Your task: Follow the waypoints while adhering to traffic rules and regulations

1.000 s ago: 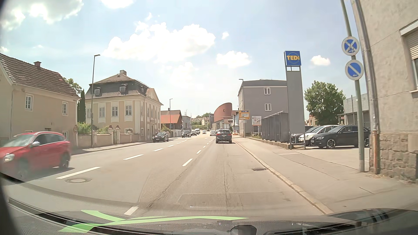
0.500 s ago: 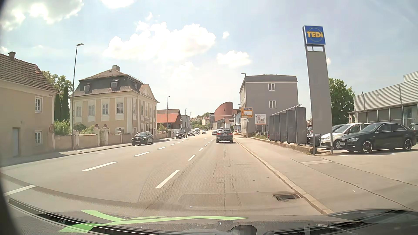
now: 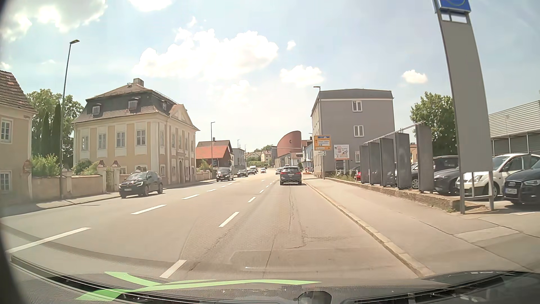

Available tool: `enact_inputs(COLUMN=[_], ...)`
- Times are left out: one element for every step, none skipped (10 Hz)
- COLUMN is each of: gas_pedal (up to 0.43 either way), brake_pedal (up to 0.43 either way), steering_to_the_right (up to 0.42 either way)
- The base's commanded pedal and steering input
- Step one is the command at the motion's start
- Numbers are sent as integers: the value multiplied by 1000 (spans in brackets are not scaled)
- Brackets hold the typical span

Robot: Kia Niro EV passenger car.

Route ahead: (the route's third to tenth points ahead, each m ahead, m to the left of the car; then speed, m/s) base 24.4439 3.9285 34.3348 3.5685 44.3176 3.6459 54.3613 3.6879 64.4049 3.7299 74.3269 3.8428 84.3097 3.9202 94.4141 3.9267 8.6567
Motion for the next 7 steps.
enact_inputs(gas_pedal=[130,118,87,67,47,28,20], brake_pedal=[0,0,0,0,0,0,0], steering_to_the_right=[-6,-5,-6,-5,-5,-5,-6])
